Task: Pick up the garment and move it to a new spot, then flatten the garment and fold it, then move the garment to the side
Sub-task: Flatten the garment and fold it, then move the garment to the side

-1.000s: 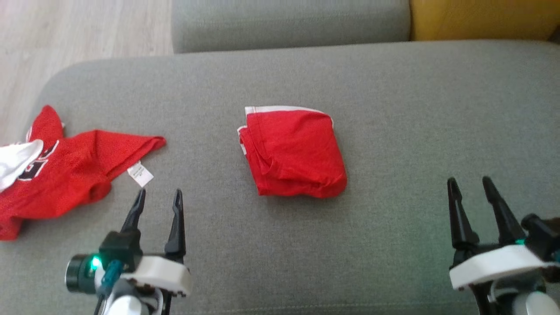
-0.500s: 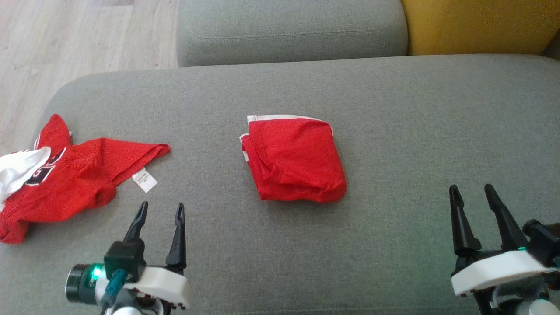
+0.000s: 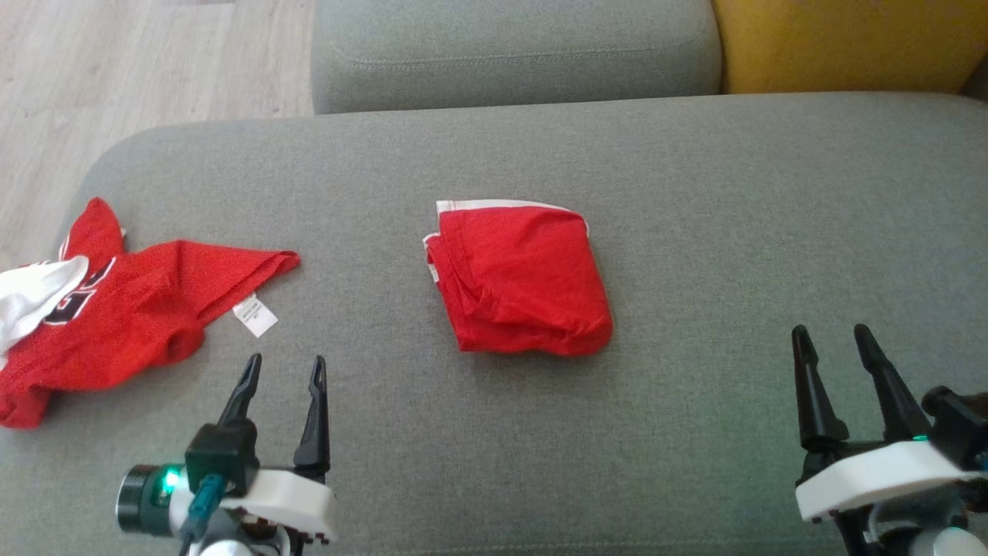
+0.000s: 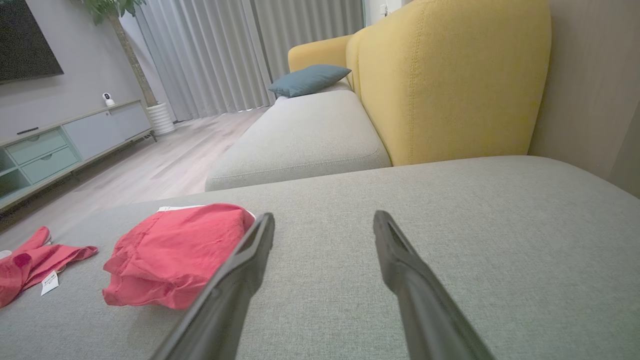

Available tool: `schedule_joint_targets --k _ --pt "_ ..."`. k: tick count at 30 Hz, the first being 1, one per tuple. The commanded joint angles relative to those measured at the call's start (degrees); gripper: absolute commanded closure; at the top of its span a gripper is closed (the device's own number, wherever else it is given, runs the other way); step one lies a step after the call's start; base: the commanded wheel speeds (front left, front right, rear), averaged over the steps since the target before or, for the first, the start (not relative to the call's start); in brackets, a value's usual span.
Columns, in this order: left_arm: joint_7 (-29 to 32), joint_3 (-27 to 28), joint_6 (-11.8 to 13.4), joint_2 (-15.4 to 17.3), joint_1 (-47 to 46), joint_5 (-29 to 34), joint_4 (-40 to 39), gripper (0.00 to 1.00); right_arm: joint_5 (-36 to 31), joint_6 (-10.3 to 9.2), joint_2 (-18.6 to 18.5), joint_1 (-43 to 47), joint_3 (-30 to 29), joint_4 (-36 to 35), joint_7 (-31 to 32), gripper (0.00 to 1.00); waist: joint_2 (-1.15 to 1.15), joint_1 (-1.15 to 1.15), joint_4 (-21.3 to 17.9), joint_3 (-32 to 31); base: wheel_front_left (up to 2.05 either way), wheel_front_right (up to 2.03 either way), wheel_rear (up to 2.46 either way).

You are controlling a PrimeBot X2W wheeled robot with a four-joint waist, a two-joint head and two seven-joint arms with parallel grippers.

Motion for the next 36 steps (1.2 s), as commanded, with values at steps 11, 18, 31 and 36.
schedule_joint_targets --k 11,18,31,36 --pt "-0.62 0.54 0.34 0.56 -5.42 0.17 -2.68 0.00 0.14 0.37 -1.20 -2.84 0.30 -1.89 1.37 0.00 0.00 0.00 2.08 3.35 0.00 0.00 0.00" --pt "-1.27 -0.21 0.47 -0.57 -10.97 1.02 -3.51 0.00 2.16 0.37 -3.74 -10.09 2.30 3.09 2.80 0.00 0.00 0.00 5.92 9.75 0.00 0.00 0.00" --pt "-1.53 -1.37 0.69 -3.47 -16.16 1.67 -5.93 0.00 4.14 0.37 -5.60 -25.85 10.40 21.36 8.19 0.00 0.00 0.00 12.83 16.48 0.00 0.00 0.00" --pt "-1.54 -1.49 0.72 -4.09 -16.66 1.85 -6.29 0.00 5.44 0.37 -5.77 -29.53 11.61 28.03 14.09 0.00 0.00 0.00 13.75 17.05 0.00 0.00 0.00"
